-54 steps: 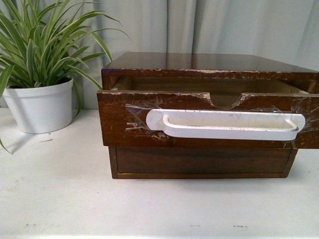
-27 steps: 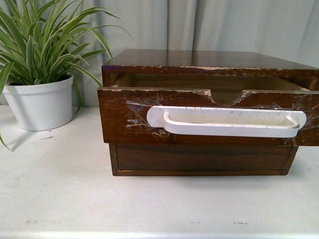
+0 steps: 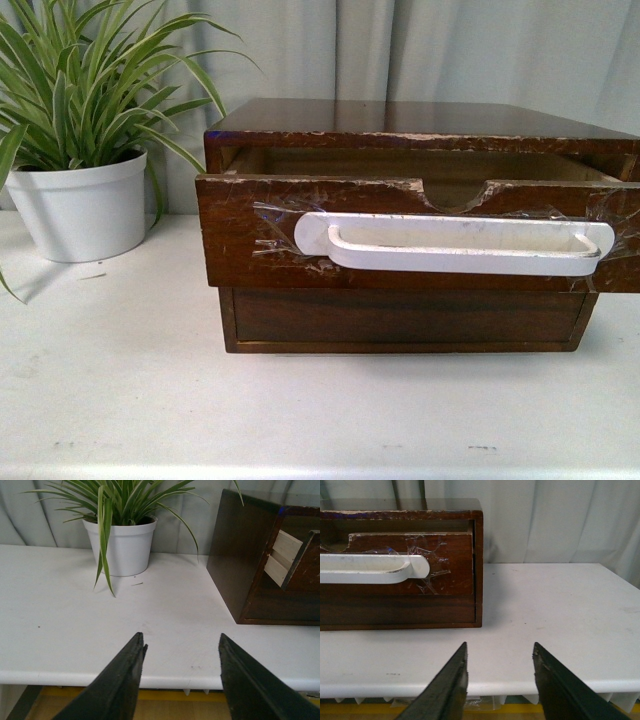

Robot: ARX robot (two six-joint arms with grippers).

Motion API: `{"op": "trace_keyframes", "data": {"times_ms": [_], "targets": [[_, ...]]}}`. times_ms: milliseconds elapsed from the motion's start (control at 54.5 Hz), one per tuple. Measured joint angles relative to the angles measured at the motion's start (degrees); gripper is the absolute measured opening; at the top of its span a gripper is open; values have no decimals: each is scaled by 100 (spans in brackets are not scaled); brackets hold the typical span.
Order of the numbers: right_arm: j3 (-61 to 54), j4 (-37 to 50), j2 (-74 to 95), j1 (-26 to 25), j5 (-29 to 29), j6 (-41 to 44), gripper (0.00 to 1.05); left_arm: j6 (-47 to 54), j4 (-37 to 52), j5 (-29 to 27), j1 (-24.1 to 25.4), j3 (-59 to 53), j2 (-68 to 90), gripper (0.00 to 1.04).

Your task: Open drawer

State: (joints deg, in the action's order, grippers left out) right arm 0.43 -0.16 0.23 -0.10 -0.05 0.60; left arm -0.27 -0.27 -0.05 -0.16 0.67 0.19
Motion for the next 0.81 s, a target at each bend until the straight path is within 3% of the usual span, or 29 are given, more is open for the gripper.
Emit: {"op": "trace_keyframes", "data": {"times_ms": [275, 330, 807], "targets": [[0, 0, 0, 0, -2, 0, 89, 2, 0, 0, 0, 0, 0, 98], [0, 0, 0, 0, 0, -7, 98, 4, 0, 0, 0, 0, 0, 99], [0, 0, 0, 0, 0, -4, 96, 4, 0, 0, 0, 0, 0, 99]]}}
